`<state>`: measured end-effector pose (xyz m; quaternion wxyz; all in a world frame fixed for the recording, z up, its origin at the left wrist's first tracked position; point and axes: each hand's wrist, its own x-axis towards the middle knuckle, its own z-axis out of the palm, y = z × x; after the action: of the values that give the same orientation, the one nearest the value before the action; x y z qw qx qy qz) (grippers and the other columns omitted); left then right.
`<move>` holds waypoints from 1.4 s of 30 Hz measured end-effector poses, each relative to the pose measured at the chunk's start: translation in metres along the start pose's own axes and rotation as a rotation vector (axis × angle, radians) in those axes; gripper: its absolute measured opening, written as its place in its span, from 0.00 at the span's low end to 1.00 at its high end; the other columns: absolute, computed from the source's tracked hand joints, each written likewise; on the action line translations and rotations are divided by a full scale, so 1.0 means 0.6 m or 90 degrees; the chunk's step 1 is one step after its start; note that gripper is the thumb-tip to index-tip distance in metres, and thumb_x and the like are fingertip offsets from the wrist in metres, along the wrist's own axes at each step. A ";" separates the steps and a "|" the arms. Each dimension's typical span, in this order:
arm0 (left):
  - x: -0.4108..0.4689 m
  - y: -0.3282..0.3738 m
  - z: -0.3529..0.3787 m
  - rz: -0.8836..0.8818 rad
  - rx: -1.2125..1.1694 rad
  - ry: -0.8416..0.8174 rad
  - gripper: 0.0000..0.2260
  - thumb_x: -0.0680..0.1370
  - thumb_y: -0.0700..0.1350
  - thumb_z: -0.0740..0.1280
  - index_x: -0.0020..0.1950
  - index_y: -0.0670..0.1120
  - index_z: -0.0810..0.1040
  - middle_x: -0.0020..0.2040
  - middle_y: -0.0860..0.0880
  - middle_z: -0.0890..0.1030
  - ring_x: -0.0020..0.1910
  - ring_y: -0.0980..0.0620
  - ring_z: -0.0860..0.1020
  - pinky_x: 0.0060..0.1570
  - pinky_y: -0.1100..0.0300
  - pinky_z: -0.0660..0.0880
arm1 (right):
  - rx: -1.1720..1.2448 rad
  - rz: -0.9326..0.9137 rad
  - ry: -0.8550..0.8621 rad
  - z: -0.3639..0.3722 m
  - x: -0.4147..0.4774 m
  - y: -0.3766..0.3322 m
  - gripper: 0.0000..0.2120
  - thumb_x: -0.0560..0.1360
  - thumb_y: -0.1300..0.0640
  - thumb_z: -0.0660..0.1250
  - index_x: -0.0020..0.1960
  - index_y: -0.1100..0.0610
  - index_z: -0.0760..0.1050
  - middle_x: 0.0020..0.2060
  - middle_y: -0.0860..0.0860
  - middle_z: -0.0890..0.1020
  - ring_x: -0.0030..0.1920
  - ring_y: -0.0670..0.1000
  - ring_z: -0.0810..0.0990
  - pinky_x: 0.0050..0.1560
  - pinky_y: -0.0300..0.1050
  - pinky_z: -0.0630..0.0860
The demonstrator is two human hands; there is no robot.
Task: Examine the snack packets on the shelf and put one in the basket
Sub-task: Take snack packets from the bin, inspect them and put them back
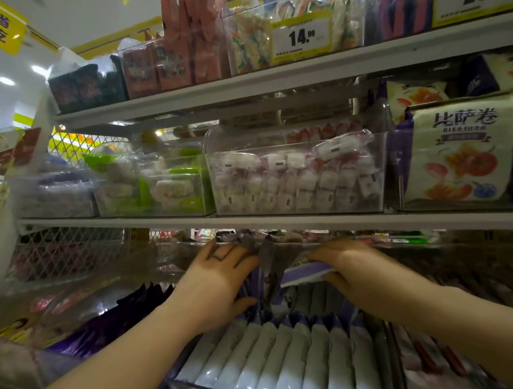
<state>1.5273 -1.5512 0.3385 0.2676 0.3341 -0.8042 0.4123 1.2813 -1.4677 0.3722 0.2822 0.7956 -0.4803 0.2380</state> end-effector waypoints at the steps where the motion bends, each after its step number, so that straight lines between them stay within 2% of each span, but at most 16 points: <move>1: -0.002 0.003 -0.004 -0.007 -0.001 -0.005 0.30 0.64 0.61 0.74 0.63 0.51 0.78 0.59 0.49 0.80 0.58 0.46 0.79 0.60 0.45 0.73 | 0.011 -0.001 0.004 -0.005 -0.006 -0.006 0.18 0.77 0.58 0.64 0.63 0.41 0.73 0.57 0.40 0.78 0.57 0.42 0.75 0.54 0.30 0.70; 6: -0.035 0.012 -0.022 -0.037 -0.007 -0.022 0.26 0.74 0.60 0.64 0.71 0.55 0.69 0.69 0.52 0.73 0.69 0.49 0.70 0.72 0.47 0.57 | 0.056 -0.035 0.013 -0.032 -0.036 -0.044 0.20 0.78 0.60 0.63 0.68 0.46 0.72 0.62 0.43 0.77 0.63 0.43 0.72 0.63 0.32 0.65; 8: -0.059 0.020 -0.036 -0.072 -0.108 0.031 0.20 0.77 0.55 0.64 0.68 0.53 0.72 0.65 0.53 0.75 0.65 0.51 0.72 0.70 0.53 0.62 | 0.080 -0.046 0.020 -0.038 -0.048 -0.066 0.20 0.78 0.61 0.63 0.68 0.48 0.71 0.63 0.43 0.76 0.63 0.41 0.68 0.62 0.23 0.57; 11: -0.092 0.046 -0.072 -0.253 -0.429 0.135 0.08 0.81 0.46 0.63 0.58 0.50 0.79 0.49 0.54 0.81 0.47 0.58 0.79 0.51 0.64 0.72 | 0.101 -0.083 0.069 -0.035 -0.069 -0.114 0.20 0.75 0.66 0.66 0.66 0.55 0.75 0.62 0.49 0.77 0.65 0.46 0.70 0.64 0.27 0.58; 13: -0.111 0.070 -0.102 -0.453 -0.743 0.106 0.12 0.82 0.49 0.59 0.55 0.46 0.79 0.43 0.49 0.82 0.37 0.57 0.79 0.39 0.63 0.74 | 0.110 -0.116 0.111 -0.021 -0.084 -0.151 0.19 0.73 0.67 0.68 0.64 0.59 0.76 0.61 0.53 0.79 0.64 0.52 0.74 0.66 0.36 0.64; 15: -0.136 0.083 -0.126 -0.602 -1.000 -0.014 0.18 0.82 0.56 0.56 0.56 0.46 0.80 0.47 0.43 0.84 0.38 0.50 0.82 0.34 0.61 0.77 | 0.128 -0.146 0.143 -0.004 -0.098 -0.193 0.18 0.73 0.66 0.67 0.63 0.60 0.77 0.60 0.54 0.80 0.64 0.55 0.75 0.66 0.40 0.67; 18: -0.201 0.098 -0.149 -0.640 -1.179 -0.053 0.17 0.82 0.55 0.57 0.58 0.48 0.81 0.47 0.46 0.86 0.41 0.51 0.84 0.34 0.60 0.79 | 0.170 -0.208 0.104 0.031 -0.115 -0.249 0.22 0.72 0.68 0.69 0.65 0.59 0.75 0.65 0.51 0.76 0.70 0.53 0.69 0.69 0.45 0.63; 20: -0.254 0.100 -0.154 -0.631 -1.203 -0.004 0.14 0.82 0.47 0.58 0.63 0.46 0.77 0.51 0.46 0.85 0.45 0.51 0.84 0.39 0.57 0.81 | 0.229 -0.222 0.035 0.056 -0.126 -0.281 0.27 0.74 0.63 0.70 0.70 0.49 0.68 0.72 0.42 0.65 0.75 0.43 0.55 0.72 0.38 0.54; 22: -0.313 0.101 -0.156 -0.642 -1.201 0.024 0.13 0.81 0.42 0.60 0.65 0.46 0.75 0.57 0.45 0.83 0.52 0.48 0.83 0.49 0.52 0.81 | 0.316 -0.204 -0.012 0.083 -0.143 -0.317 0.30 0.74 0.49 0.69 0.72 0.39 0.60 0.74 0.36 0.55 0.75 0.37 0.47 0.72 0.33 0.51; 24: -0.373 0.099 -0.158 -0.694 -1.178 0.022 0.17 0.77 0.42 0.64 0.66 0.45 0.74 0.59 0.43 0.82 0.56 0.43 0.81 0.56 0.44 0.78 | 0.458 -0.135 -0.011 0.109 -0.162 -0.361 0.32 0.72 0.40 0.67 0.73 0.39 0.59 0.73 0.33 0.56 0.74 0.34 0.52 0.71 0.31 0.57; 27: -0.461 0.097 -0.161 -0.754 -1.153 -0.024 0.23 0.73 0.42 0.67 0.68 0.42 0.70 0.60 0.41 0.82 0.59 0.40 0.80 0.57 0.40 0.77 | 0.752 0.069 -0.017 0.161 -0.182 -0.429 0.33 0.70 0.38 0.64 0.72 0.42 0.61 0.67 0.34 0.68 0.67 0.35 0.67 0.62 0.29 0.69; 29: -0.514 0.099 -0.160 -0.782 -1.159 -0.055 0.24 0.72 0.40 0.68 0.68 0.43 0.69 0.60 0.42 0.81 0.59 0.41 0.80 0.55 0.41 0.78 | 0.915 0.211 -0.100 0.205 -0.183 -0.468 0.26 0.74 0.44 0.64 0.71 0.47 0.65 0.62 0.42 0.76 0.61 0.39 0.75 0.58 0.35 0.75; 32: -0.579 0.105 -0.150 -0.834 -1.162 -0.102 0.25 0.72 0.38 0.69 0.68 0.47 0.68 0.60 0.43 0.81 0.58 0.41 0.80 0.52 0.41 0.79 | 1.146 0.348 -0.262 0.263 -0.180 -0.521 0.19 0.77 0.48 0.63 0.63 0.58 0.76 0.55 0.58 0.83 0.55 0.55 0.82 0.52 0.51 0.80; 34: -0.611 0.113 -0.141 -0.863 -1.165 -0.132 0.27 0.71 0.37 0.69 0.68 0.49 0.67 0.60 0.43 0.81 0.59 0.40 0.80 0.55 0.38 0.77 | 1.217 0.401 -0.269 0.289 -0.181 -0.546 0.22 0.71 0.45 0.66 0.57 0.61 0.78 0.50 0.59 0.85 0.51 0.57 0.84 0.47 0.51 0.81; 37: -0.644 0.126 -0.122 -0.883 -1.128 -0.148 0.27 0.72 0.36 0.70 0.68 0.51 0.67 0.59 0.47 0.82 0.58 0.42 0.81 0.56 0.37 0.76 | 1.250 0.428 -0.274 0.326 -0.188 -0.563 0.27 0.66 0.44 0.68 0.55 0.63 0.78 0.51 0.61 0.84 0.55 0.62 0.81 0.58 0.60 0.76; 42: -0.659 0.140 -0.097 -0.912 -1.034 -0.125 0.25 0.76 0.31 0.67 0.68 0.50 0.68 0.55 0.52 0.84 0.54 0.47 0.83 0.45 0.51 0.81 | 1.258 0.389 -0.333 0.357 -0.202 -0.557 0.20 0.71 0.47 0.67 0.57 0.59 0.80 0.52 0.57 0.84 0.54 0.57 0.83 0.52 0.51 0.79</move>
<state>1.7232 -1.3405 0.0488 0.5213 0.4806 -0.4733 -0.5228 1.5533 -1.4096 0.0639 -0.6718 0.5436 -0.2993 0.4044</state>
